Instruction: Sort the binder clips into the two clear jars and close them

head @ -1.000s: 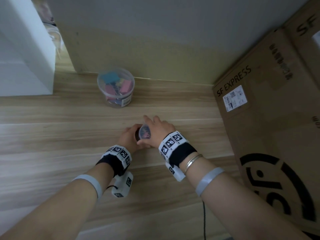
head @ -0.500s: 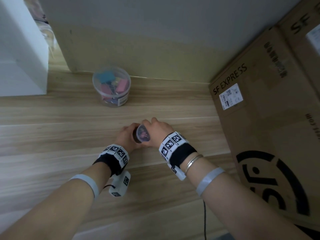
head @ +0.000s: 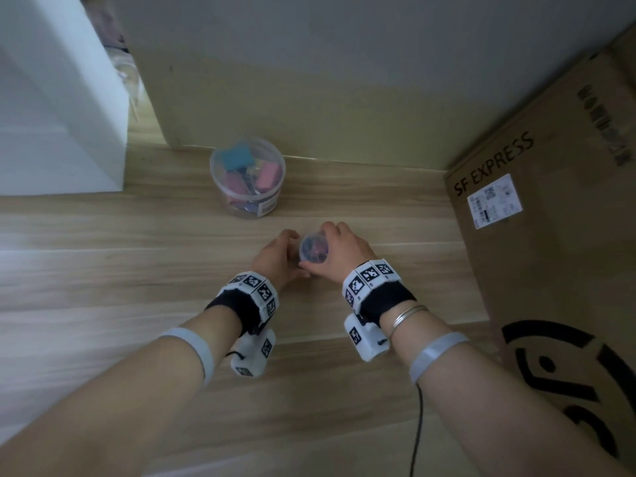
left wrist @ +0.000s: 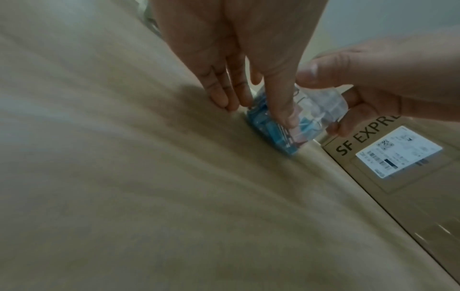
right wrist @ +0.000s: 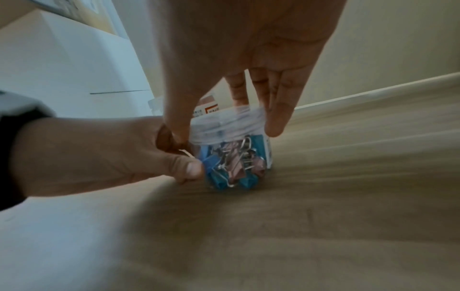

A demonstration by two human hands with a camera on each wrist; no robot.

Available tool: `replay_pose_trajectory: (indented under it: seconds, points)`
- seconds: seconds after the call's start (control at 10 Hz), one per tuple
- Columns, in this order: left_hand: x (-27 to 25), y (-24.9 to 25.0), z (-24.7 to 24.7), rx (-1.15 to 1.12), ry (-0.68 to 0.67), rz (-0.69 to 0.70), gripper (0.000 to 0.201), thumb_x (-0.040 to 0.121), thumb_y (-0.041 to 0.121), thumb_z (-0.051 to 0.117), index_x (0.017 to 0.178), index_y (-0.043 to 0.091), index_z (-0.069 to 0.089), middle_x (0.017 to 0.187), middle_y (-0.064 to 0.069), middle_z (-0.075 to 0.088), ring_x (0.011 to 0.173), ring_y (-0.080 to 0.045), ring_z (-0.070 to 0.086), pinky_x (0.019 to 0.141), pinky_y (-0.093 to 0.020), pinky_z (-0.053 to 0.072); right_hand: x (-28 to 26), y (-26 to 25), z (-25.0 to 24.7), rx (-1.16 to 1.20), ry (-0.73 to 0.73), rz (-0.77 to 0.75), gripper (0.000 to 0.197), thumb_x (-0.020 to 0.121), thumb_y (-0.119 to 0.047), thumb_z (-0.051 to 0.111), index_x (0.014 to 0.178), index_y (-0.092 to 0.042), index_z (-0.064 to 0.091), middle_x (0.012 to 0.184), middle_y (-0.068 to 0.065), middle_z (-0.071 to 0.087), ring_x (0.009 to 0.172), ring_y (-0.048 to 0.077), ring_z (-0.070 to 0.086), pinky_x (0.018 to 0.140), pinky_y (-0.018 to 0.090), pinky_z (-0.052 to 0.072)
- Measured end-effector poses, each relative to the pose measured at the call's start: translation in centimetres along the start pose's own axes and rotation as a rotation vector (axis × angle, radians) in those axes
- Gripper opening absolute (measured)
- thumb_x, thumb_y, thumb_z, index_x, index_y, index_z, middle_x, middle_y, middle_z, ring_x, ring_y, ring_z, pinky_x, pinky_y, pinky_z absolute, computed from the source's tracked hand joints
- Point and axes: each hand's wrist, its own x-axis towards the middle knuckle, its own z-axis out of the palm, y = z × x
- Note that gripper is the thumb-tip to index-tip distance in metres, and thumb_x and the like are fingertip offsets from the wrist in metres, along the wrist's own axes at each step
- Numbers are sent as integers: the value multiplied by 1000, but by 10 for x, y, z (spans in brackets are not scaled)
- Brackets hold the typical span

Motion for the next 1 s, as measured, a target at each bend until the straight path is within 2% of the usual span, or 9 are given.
replay_pose_trajectory:
  seconds: [0.1, 0.2, 0.3, 0.4, 0.5, 0.7, 0.8, 0.9, 1.0]
  points:
    - [17, 12, -4, 30, 30, 52, 69, 64, 18, 80, 124, 11, 47, 119, -13, 60, 109, -29, 57, 91, -31, 43, 13, 5, -14, 26, 13, 9, 73, 71, -54, 69, 128, -19, 41, 123, 9, 49, 105, 29, 56, 84, 37, 50]
    - [35, 30, -10, 48, 76, 47, 57, 71, 18, 74, 122, 10, 50, 120, -12, 58, 108, -29, 57, 87, -29, 43, 33, 11, -31, 34, 35, 18, 77, 73, -54, 67, 136, -21, 37, 127, 11, 47, 108, 30, 55, 86, 35, 48]
    - [51, 51, -18, 82, 116, 39, 43, 83, 12, 59, 124, 7, 47, 127, -15, 51, 113, -30, 52, 96, -35, 42, 53, 13, -44, 94, 87, 23, 84, 74, -47, 69, 142, -23, 26, 130, 15, 45, 108, 32, 56, 81, 33, 46]
    - [65, 64, -22, 150, 163, 41, 37, 91, 6, 43, 128, 4, 44, 132, -18, 49, 120, -30, 47, 104, -37, 37, 71, 13, -50, 142, 129, 50, 83, 74, -45, 70, 140, -22, 26, 127, 17, 48, 106, 33, 56, 80, 33, 45]
    - [74, 65, -22, 124, 221, 39, 41, 91, 6, 44, 131, 7, 42, 132, -17, 51, 122, -29, 47, 106, -38, 36, 86, 12, -48, 153, 133, 68, 72, 74, -39, 72, 132, -19, 36, 124, 17, 50, 104, 33, 57, 78, 31, 45]
    - [81, 55, -22, 164, 195, -23, 31, 92, 5, 42, 122, 6, 48, 120, -16, 60, 108, -30, 57, 96, -36, 44, 98, 10, -34, 187, 130, 47, 64, 76, -33, 72, 128, -13, 40, 126, 17, 45, 104, 34, 56, 78, 30, 44]
    - [77, 55, -25, 97, 185, -54, 34, 90, 5, 45, 124, 7, 48, 124, -17, 58, 112, -32, 56, 99, -40, 44, 95, 11, -35, 177, 143, 26, 63, 77, -37, 71, 128, -13, 41, 128, 16, 43, 104, 33, 55, 79, 30, 43]
    - [65, 59, -32, 33, 187, -51, 37, 90, 6, 45, 127, 6, 47, 129, -18, 56, 118, -32, 53, 100, -40, 41, 82, 12, -42, 143, 172, 38, 55, 83, -36, 64, 127, -14, 42, 129, 14, 41, 100, 33, 57, 82, 36, 48]
    - [48, 63, -42, 40, 188, -42, 36, 91, 7, 44, 127, 6, 48, 128, -18, 56, 118, -32, 53, 99, -37, 41, 69, 13, -46, 124, 192, 75, 45, 88, -32, 58, 125, -13, 43, 128, 14, 41, 99, 34, 57, 81, 36, 48]
